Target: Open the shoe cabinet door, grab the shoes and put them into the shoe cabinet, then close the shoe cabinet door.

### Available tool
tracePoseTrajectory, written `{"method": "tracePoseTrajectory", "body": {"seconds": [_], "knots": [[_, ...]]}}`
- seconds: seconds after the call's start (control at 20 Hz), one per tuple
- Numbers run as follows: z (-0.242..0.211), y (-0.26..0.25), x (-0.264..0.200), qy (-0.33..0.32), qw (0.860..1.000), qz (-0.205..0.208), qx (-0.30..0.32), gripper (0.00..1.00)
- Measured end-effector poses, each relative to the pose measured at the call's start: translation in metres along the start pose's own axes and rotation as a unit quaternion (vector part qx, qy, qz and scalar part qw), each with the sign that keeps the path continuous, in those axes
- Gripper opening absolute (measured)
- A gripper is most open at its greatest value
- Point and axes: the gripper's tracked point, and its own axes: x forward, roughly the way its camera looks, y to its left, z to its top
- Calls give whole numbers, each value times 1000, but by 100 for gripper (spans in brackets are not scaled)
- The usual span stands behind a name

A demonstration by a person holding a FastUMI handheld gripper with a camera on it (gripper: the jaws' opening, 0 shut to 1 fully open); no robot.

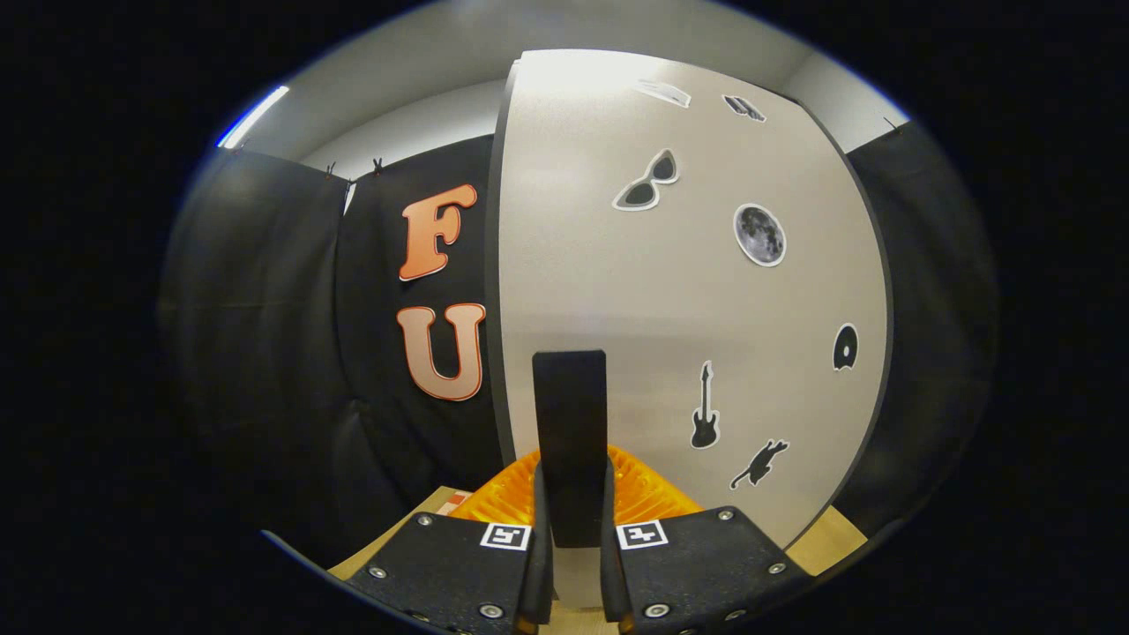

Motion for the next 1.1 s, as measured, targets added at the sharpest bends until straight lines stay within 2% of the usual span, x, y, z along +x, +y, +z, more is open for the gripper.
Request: {"method": "tracePoseTrajectory", "body": {"seconds": [0.65, 1.1], "knots": [[2, -40, -89, -6, 998, -50, -38, 17], [-1, -89, -127, -18, 999, -23, -23, 17]]}}
